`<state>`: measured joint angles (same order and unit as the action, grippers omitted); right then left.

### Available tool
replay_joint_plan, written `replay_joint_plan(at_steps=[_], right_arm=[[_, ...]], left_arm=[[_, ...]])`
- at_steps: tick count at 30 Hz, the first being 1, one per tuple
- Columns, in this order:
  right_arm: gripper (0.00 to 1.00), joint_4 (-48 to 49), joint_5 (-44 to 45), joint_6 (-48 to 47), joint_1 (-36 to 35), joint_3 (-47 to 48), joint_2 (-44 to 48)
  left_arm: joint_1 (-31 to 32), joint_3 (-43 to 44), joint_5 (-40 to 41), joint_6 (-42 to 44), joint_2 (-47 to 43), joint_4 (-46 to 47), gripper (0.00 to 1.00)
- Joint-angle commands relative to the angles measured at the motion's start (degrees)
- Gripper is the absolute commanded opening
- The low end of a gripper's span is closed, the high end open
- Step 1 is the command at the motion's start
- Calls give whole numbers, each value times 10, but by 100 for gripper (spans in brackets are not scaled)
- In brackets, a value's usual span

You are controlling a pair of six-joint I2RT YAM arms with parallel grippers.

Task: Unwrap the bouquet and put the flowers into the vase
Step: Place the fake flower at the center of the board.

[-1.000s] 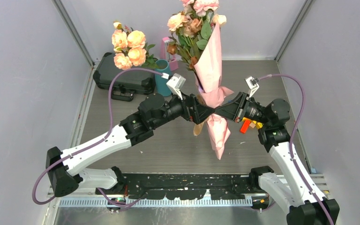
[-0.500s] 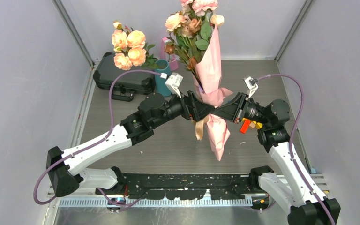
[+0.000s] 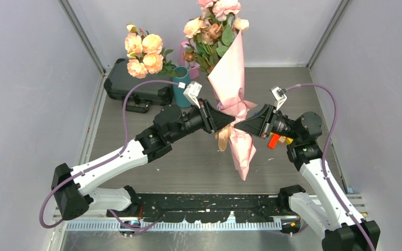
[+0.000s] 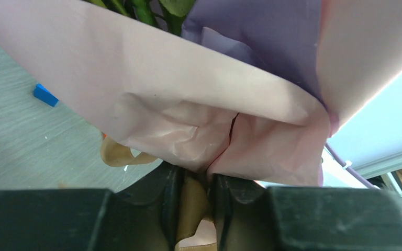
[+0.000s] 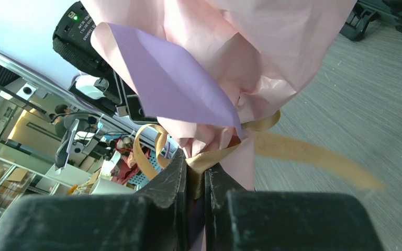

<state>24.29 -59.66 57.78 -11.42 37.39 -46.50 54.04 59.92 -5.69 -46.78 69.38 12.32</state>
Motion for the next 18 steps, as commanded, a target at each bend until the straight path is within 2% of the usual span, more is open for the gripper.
replay_joint_plan(at_steps=[1, 6, 8, 10, 12, 15, 18], right_arm=[[0, 92, -14, -6, -8, 4, 19], [0, 80, -3, -13, -8, -5, 22], [4, 65, 5, -23, -8, -8, 23], [20, 41, 20, -37, -8, -11, 27], [32, -1, 42, -59, -8, -12, 33], [42, -80, 72, -103, -8, -14, 46], [57, -131, 89, -129, -8, -20, 58]], left_arm=[[-10, -10, 5, -1, -6, 14, 19], [-11, -6, -7, -1, 4, 6, 2], [-11, -5, -12, 4, 8, 1, 0], [-11, -4, -13, 19, 9, -9, 0], [-11, -4, -6, 40, 6, -28, 0], [-15, -12, 0, 77, -2, -45, 0], [-29, -18, 7, 92, -8, -76, 0]])
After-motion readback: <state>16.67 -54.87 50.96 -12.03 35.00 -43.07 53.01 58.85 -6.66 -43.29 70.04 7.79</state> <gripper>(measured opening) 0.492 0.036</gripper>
